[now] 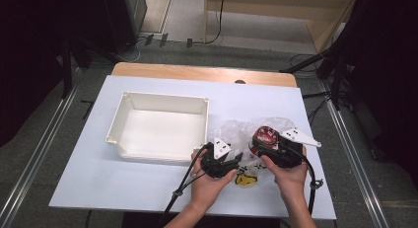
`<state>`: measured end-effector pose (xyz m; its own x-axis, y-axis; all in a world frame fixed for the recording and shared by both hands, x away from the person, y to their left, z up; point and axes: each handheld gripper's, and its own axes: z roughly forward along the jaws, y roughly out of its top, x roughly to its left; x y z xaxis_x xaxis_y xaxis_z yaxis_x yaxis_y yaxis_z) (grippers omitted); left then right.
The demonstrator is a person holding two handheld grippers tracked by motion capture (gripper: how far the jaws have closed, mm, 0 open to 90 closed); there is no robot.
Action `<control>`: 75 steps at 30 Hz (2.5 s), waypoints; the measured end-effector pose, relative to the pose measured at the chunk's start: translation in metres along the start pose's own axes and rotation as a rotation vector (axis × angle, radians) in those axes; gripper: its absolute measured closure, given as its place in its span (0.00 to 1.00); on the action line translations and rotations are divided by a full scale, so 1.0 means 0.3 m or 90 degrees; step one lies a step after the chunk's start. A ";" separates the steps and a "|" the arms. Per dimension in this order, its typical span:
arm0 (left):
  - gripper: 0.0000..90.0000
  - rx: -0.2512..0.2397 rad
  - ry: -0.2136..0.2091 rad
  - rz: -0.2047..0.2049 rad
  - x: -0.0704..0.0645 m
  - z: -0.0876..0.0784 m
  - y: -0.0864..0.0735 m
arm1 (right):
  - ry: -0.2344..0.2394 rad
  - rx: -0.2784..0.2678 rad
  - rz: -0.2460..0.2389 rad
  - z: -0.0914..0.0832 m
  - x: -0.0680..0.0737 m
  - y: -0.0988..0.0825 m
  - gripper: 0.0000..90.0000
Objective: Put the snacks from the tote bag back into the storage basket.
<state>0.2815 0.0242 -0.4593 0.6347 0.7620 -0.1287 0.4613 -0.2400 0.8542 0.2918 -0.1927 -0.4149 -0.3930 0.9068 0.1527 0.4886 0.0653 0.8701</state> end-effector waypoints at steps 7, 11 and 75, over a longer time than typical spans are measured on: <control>0.42 -0.023 -0.024 -0.012 0.027 -0.065 0.015 | -0.002 -0.005 0.000 -0.014 -0.001 0.008 0.29; 0.30 -0.037 -0.039 -0.012 0.032 -0.104 0.023 | -0.004 -0.008 0.002 -0.021 -0.005 0.013 0.29; 0.07 -0.099 0.148 -0.022 0.424 -0.618 -0.184 | 0.054 -0.022 -0.045 -0.044 0.180 0.124 0.29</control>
<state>0.2220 0.2458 -0.4294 0.4532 0.8896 -0.0557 0.3686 -0.1301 0.9204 0.2785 -0.1467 -0.3680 -0.4907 0.8618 0.1282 0.4303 0.1118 0.8957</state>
